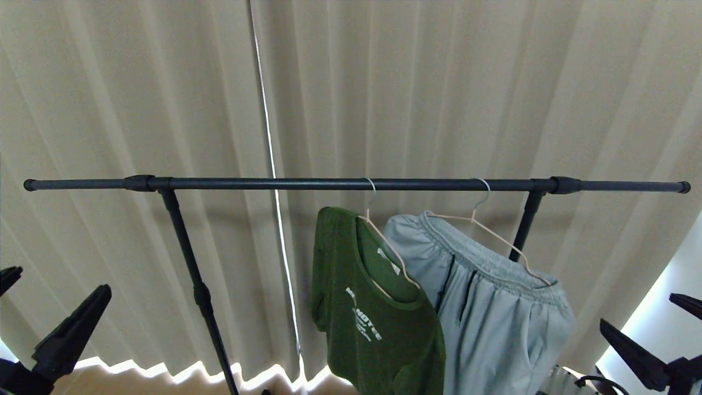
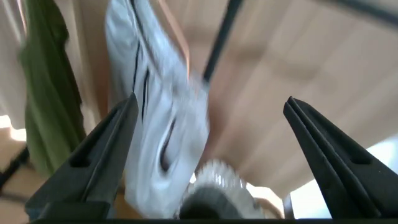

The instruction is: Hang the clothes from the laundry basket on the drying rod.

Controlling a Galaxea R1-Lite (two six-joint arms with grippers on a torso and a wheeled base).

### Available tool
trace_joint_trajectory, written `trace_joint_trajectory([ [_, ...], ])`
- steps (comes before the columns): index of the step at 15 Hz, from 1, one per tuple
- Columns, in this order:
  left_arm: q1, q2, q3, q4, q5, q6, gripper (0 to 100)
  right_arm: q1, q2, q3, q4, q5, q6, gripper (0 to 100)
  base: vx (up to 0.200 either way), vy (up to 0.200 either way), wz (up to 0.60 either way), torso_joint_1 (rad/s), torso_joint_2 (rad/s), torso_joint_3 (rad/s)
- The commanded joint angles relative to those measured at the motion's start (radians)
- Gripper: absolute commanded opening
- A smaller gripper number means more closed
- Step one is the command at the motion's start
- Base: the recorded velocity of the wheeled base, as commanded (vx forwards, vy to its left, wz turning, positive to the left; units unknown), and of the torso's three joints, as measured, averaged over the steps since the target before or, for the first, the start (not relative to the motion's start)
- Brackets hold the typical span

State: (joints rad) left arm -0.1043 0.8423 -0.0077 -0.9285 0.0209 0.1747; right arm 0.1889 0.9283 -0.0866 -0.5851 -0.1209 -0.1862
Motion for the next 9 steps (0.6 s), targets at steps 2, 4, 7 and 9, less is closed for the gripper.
trace_joint_trajectory([
  [2,0.109,-0.333,0.008,0.341,-0.004,-0.004,100,-0.091,-0.302,0.005,0.266,-0.01,-0.001,100,0.0,0.0,0.0,0.0,0.0,0.0],
  [4,0.098,-0.488,0.008,0.563,-0.004,-0.003,100,-0.14,-0.483,-0.005,0.462,-0.011,-0.001,100,0.0,0.0,0.0,0.0,0.0,0.0],
  [7,0.026,-0.736,0.008,0.838,-0.006,-0.001,100,-0.172,-0.747,-0.007,0.728,-0.011,-0.001,100,0.0,0.0,0.0,0.0,0.0,0.0],
  [9,0.014,-0.75,0.008,0.841,-0.013,-0.001,100,-0.166,-0.798,-0.007,0.735,-0.005,0.002,100,0.0,0.0,0.0,0.0,0.0,0.0],
])
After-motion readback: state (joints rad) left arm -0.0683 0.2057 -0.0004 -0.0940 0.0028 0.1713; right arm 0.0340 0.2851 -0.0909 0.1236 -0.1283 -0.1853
